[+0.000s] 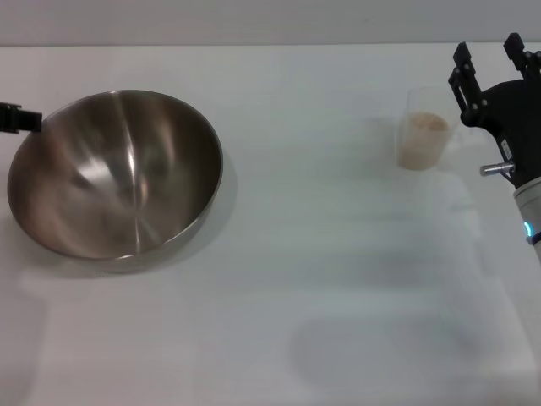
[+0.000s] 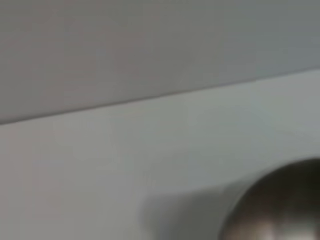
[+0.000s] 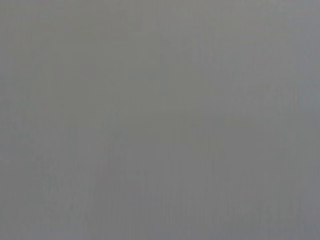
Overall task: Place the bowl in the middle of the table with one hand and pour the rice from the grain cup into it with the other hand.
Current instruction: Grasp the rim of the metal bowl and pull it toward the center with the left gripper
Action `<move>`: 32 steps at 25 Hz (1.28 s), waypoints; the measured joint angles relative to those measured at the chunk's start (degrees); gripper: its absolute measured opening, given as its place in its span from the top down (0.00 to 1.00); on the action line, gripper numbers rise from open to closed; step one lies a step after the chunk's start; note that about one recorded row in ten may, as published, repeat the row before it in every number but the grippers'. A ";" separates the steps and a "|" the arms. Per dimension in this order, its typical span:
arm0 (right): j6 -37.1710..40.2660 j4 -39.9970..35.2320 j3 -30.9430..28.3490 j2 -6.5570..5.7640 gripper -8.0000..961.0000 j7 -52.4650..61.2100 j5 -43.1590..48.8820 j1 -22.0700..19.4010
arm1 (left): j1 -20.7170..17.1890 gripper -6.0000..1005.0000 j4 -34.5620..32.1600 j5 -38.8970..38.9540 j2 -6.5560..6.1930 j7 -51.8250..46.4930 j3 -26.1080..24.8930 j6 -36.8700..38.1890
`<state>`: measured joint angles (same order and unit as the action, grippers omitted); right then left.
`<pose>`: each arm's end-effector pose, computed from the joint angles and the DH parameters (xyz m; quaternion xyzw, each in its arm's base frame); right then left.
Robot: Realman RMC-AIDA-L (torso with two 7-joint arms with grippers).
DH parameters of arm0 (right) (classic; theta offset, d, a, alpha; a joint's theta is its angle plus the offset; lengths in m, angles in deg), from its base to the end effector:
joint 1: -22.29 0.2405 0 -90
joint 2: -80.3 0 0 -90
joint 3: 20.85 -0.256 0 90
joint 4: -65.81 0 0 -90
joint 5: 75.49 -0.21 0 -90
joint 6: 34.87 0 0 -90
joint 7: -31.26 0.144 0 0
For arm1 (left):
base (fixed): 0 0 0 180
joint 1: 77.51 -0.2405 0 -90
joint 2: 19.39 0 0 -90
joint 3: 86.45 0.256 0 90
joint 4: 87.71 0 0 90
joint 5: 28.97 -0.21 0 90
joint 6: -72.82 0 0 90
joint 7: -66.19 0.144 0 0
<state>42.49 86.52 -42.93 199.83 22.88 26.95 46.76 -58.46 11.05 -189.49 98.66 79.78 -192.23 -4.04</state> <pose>0.2787 0.3135 -0.0386 -0.6783 0.1633 0.3420 0.6295 -0.2173 0.3532 0.0988 -0.7786 -0.4396 0.0643 0.4433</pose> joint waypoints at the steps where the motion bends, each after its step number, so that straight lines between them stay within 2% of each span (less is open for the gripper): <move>1: -0.01 -0.04 -0.03 -0.01 0.34 0.57 0.00 -0.02 | 0.29 0.37 -0.04 -0.01 -0.01 0.39 -0.10 -1.00; 13: -0.02 -0.29 -0.09 -0.03 0.34 1.08 0.00 0.28 | 2.07 0.38 -0.59 0.31 0.02 1.62 -0.29 -3.97; 16: -0.03 -0.13 -0.11 0.00 0.34 0.93 0.00 0.30 | 2.88 0.38 -2.41 0.38 0.03 1.94 -0.01 -4.29; 19: -0.02 -0.13 -0.09 0.01 0.34 0.91 0.00 0.31 | 4.36 0.38 -6.91 0.13 0.00 2.24 -0.29 -3.85; 22: -0.02 -0.10 0.02 0.01 0.34 0.90 0.00 0.30 | 4.79 0.39 -8.20 -0.15 -0.08 2.28 -0.33 -3.13; 32: 0.26 -0.05 0.28 0.01 0.34 0.86 -0.01 0.17 | 4.87 0.39 -8.67 -0.75 -0.01 3.20 -0.34 -0.97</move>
<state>42.74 86.47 -42.65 199.84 23.74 26.95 46.93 -53.59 2.38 -190.24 98.65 82.98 -192.57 -5.01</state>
